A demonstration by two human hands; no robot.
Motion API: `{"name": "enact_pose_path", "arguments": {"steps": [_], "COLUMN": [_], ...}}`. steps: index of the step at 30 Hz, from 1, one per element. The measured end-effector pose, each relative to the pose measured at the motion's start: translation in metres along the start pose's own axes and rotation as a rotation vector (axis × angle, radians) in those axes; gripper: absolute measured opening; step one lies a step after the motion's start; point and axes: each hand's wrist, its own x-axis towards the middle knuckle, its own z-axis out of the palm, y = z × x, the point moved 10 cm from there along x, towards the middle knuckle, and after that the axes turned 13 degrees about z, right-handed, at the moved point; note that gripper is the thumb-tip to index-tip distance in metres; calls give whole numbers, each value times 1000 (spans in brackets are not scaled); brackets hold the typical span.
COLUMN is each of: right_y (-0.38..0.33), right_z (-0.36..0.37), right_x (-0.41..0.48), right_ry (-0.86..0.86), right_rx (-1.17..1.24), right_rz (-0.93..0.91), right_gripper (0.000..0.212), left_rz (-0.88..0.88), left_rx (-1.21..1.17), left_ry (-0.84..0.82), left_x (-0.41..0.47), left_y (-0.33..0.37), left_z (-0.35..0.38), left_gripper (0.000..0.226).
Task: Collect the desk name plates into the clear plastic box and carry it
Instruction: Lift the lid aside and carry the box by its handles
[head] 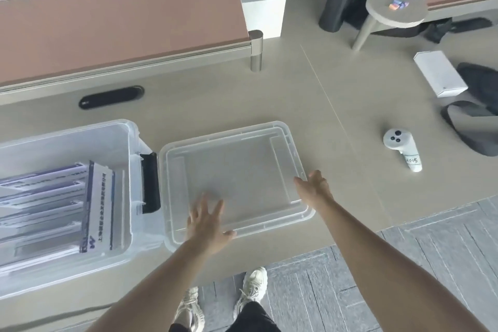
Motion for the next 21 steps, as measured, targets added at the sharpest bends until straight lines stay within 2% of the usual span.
{"name": "enact_pose_path", "arguments": {"steps": [3,7,11,13,15,17,19,21], "right_y": [3,10,11,8,3,-8,-29,-54], "right_z": [3,6,0,-5,-11,-22,-34,-55], "right_x": [13,26,22,14,4,-6,-17,-24], "right_ry": [-50,-54,-99,-136,-157,-173,-189,-102], "right_rx": [58,107,173,196,169,153,178,153], "right_rz": [65,112,137,144,151,131,62,-32], "right_gripper": [44,67,60,44,27,23,23,28], "left_rz": [6,28,56,72,74,83,132,182], "left_rx": [64,148,165,127,57,13,98,240], "left_ry": [-4,-41,-48,-64,-101,-148,-190,-174], "left_x": [5,7,3,-1,-5,-9,-13,-16], "left_y": [-2,0,3,4,3,2,7,15], "left_z": [-2,-5,-12,-13,-13,-13,-13,-15], "left_gripper": [92,91,93,94,102,119,138,147]}}
